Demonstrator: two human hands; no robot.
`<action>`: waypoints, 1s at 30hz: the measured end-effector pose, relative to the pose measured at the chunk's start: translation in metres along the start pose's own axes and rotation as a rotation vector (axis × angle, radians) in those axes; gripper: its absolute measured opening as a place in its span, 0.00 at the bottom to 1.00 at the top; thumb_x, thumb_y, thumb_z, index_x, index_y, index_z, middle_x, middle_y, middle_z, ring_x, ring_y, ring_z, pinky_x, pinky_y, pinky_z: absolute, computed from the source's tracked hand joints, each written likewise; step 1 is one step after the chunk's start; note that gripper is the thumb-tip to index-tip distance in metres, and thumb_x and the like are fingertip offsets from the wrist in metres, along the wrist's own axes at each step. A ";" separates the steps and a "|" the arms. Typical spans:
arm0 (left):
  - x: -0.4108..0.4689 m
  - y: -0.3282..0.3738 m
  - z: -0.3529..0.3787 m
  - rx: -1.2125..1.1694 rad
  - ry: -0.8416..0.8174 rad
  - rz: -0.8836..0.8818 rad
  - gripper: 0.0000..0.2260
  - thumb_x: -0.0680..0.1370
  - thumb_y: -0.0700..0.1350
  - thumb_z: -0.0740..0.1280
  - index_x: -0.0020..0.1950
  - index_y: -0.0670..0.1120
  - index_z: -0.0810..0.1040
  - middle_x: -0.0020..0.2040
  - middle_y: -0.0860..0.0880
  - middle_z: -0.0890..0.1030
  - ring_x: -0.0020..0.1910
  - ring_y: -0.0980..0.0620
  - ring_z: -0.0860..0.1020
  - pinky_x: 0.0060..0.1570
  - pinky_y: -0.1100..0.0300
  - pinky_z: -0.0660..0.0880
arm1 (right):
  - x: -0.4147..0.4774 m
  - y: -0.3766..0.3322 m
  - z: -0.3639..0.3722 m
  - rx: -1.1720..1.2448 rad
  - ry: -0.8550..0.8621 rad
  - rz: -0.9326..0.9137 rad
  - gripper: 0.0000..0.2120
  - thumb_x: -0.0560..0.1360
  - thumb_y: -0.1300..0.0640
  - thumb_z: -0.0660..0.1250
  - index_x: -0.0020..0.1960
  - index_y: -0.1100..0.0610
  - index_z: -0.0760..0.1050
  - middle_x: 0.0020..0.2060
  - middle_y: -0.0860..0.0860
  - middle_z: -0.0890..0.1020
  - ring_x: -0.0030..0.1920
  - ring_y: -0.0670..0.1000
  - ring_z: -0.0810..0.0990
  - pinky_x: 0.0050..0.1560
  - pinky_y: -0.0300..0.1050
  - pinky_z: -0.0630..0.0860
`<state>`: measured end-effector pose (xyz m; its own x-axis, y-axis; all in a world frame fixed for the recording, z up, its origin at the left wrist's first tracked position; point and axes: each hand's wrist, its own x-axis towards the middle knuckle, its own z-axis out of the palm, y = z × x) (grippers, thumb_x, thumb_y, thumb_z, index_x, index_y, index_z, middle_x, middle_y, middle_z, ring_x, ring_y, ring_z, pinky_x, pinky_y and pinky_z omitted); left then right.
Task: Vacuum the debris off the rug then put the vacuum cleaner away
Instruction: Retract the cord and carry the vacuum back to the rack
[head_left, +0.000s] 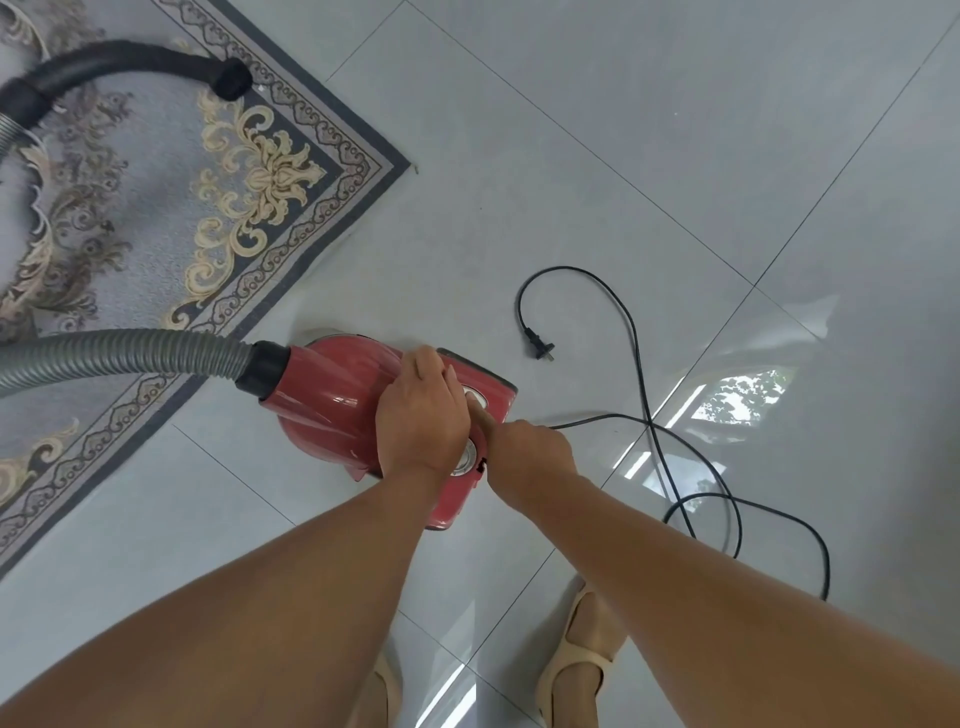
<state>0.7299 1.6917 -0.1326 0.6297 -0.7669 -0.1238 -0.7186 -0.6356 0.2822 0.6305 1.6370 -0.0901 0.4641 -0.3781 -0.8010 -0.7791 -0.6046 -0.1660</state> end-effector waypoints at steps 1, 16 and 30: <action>0.001 0.000 0.000 -0.008 0.002 0.001 0.14 0.80 0.46 0.51 0.46 0.40 0.72 0.39 0.44 0.76 0.27 0.47 0.73 0.26 0.59 0.62 | 0.000 0.000 0.002 -0.008 0.003 -0.008 0.37 0.79 0.63 0.55 0.79 0.43 0.38 0.32 0.50 0.65 0.39 0.53 0.72 0.39 0.46 0.68; -0.001 -0.001 0.002 -0.027 -0.015 -0.028 0.08 0.81 0.43 0.56 0.47 0.40 0.71 0.41 0.44 0.75 0.28 0.49 0.69 0.28 0.58 0.60 | 0.052 0.003 0.023 1.372 0.171 0.568 0.21 0.68 0.43 0.75 0.41 0.60 0.76 0.33 0.55 0.81 0.36 0.56 0.82 0.49 0.56 0.82; 0.001 -0.004 0.010 0.023 0.079 0.024 0.14 0.79 0.45 0.51 0.43 0.41 0.72 0.36 0.45 0.75 0.24 0.52 0.63 0.25 0.60 0.58 | 0.073 -0.005 0.031 1.536 0.106 0.700 0.24 0.65 0.44 0.79 0.36 0.58 0.67 0.31 0.54 0.75 0.37 0.55 0.76 0.50 0.52 0.80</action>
<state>0.7302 1.6929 -0.1431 0.6330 -0.7731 -0.0417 -0.7397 -0.6198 0.2620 0.6554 1.6340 -0.1658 -0.1477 -0.3395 -0.9289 -0.4628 0.8538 -0.2384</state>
